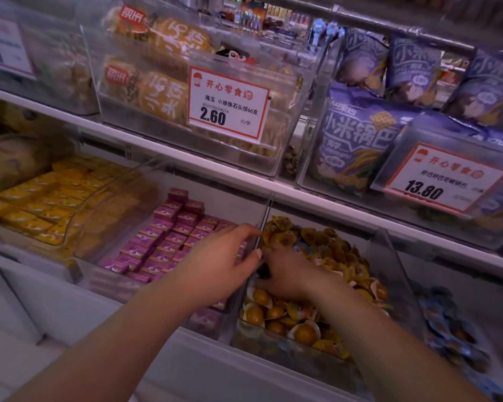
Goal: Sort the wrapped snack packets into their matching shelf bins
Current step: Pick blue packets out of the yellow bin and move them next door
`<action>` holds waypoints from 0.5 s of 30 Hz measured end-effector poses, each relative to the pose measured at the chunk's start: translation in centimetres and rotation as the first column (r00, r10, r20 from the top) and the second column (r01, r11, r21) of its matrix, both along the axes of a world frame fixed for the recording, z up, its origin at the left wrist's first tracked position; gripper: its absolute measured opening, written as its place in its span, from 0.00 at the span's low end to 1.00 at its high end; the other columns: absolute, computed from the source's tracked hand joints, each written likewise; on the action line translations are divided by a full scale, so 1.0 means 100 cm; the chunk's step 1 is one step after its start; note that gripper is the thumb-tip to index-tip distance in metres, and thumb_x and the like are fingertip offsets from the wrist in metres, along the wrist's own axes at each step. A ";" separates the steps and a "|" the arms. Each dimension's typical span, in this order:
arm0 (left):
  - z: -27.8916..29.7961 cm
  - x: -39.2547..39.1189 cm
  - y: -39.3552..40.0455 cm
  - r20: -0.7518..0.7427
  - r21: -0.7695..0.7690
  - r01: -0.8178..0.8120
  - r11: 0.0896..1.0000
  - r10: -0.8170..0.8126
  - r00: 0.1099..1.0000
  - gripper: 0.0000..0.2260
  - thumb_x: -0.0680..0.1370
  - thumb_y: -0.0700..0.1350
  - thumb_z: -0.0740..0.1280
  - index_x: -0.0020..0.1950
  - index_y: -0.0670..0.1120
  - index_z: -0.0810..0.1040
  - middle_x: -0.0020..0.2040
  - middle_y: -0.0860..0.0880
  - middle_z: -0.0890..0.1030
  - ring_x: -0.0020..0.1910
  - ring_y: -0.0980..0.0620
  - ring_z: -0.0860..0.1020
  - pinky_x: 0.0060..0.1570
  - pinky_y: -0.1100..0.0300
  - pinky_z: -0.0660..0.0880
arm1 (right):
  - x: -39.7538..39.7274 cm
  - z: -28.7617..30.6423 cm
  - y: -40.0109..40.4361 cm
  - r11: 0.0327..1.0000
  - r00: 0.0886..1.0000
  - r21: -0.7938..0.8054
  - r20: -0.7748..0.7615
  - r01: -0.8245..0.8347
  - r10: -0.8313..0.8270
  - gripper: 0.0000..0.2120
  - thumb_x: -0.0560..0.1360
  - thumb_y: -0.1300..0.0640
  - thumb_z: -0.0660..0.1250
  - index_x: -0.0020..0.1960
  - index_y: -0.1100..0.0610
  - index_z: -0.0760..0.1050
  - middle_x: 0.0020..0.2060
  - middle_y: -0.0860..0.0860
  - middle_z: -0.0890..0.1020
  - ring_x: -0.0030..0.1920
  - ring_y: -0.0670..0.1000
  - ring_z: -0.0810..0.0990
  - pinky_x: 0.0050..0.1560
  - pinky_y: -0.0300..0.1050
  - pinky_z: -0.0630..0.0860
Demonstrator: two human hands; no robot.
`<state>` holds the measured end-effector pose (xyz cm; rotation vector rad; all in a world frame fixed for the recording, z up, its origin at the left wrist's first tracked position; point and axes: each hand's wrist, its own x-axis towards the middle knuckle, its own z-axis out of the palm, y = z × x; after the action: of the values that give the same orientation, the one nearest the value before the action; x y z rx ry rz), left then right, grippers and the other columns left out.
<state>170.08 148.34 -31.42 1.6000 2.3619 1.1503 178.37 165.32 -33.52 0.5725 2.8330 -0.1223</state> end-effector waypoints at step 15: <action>0.011 0.011 0.003 -0.114 0.339 -0.043 0.940 0.086 0.990 0.10 0.79 0.48 0.63 0.57 0.51 0.80 0.55 0.56 0.77 0.54 0.57 0.77 0.54 0.57 0.75 | 0.041 0.038 0.016 0.678 0.705 -0.732 -0.444 0.071 -0.553 0.05 0.71 0.55 0.76 0.46 0.53 0.84 0.42 0.50 0.86 0.46 0.50 0.84 0.46 0.42 0.80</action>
<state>171.20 148.69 -30.35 1.7519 2.4131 1.5849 182.48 166.91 -29.69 1.0063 2.8704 -1.6551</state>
